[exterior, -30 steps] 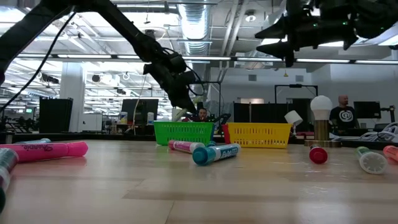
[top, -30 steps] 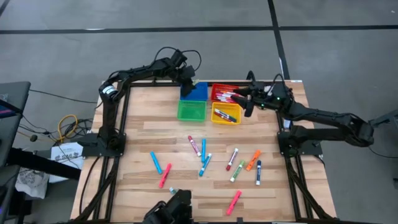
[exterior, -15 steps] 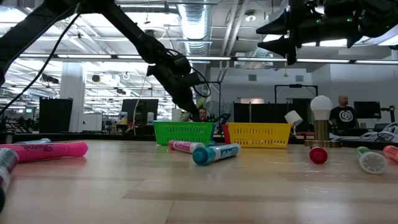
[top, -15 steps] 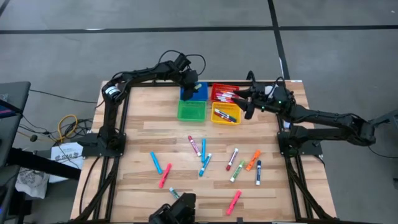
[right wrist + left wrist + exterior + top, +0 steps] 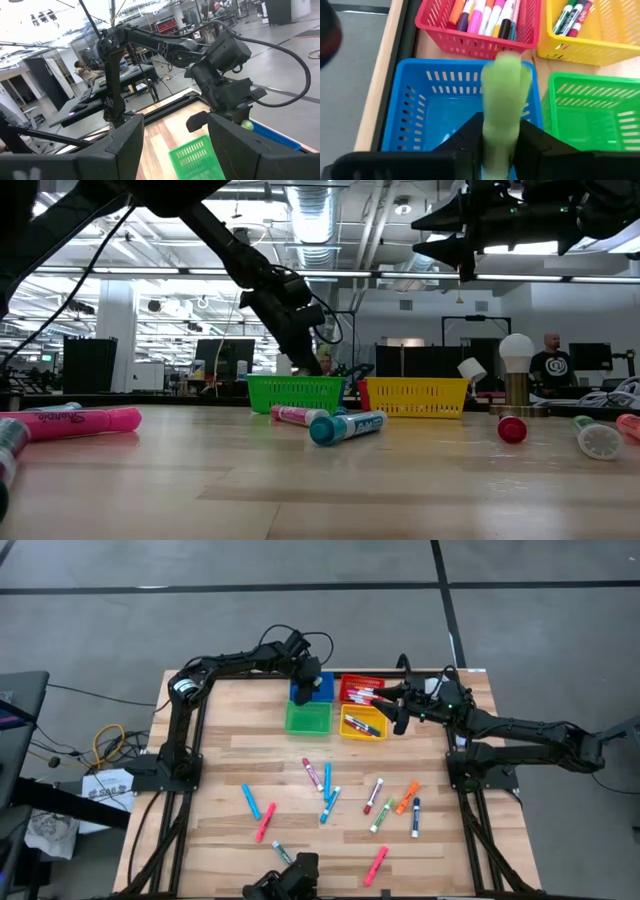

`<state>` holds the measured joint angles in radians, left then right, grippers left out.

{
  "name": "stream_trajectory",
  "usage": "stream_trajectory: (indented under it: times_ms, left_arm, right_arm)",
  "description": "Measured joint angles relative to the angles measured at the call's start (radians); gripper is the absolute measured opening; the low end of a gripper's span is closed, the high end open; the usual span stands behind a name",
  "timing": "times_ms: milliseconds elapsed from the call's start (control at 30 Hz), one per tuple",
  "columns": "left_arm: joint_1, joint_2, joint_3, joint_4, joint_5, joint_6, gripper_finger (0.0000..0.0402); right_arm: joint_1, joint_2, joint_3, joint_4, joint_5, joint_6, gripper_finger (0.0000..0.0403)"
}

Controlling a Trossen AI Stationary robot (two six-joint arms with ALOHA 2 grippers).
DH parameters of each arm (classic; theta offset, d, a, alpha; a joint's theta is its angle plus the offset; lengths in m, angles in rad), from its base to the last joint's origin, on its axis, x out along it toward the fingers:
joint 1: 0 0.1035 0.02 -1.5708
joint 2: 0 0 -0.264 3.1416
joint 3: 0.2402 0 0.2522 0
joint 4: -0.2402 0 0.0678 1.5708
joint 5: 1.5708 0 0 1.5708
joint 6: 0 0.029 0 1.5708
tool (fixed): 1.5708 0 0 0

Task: Pick & Place Markers
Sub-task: Put the green highlighter into the blue basket

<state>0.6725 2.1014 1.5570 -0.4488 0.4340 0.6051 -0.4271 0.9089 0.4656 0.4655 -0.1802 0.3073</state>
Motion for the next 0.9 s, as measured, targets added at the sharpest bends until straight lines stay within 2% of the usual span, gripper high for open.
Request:
stream_trajectory:
  times_ms: [167,633,900]
  left_arm:
    - [-0.014,0.000,0.000,0.013,-0.078,0.014,0.0081]
    - [-0.030,0.000,0.000,0.044,-0.121,0.046,0.0083]
    - [-0.025,0.000,0.000,0.159,-0.137,0.047,0.0083]
  right_arm:
    - [0.000,0.000,0.000,0.000,0.000,0.000,0.0209]
    - [0.000,0.000,0.000,0.000,-0.002,0.000,0.0209]
    - [0.000,0.000,0.000,0.000,-0.002,0.000,0.0209]
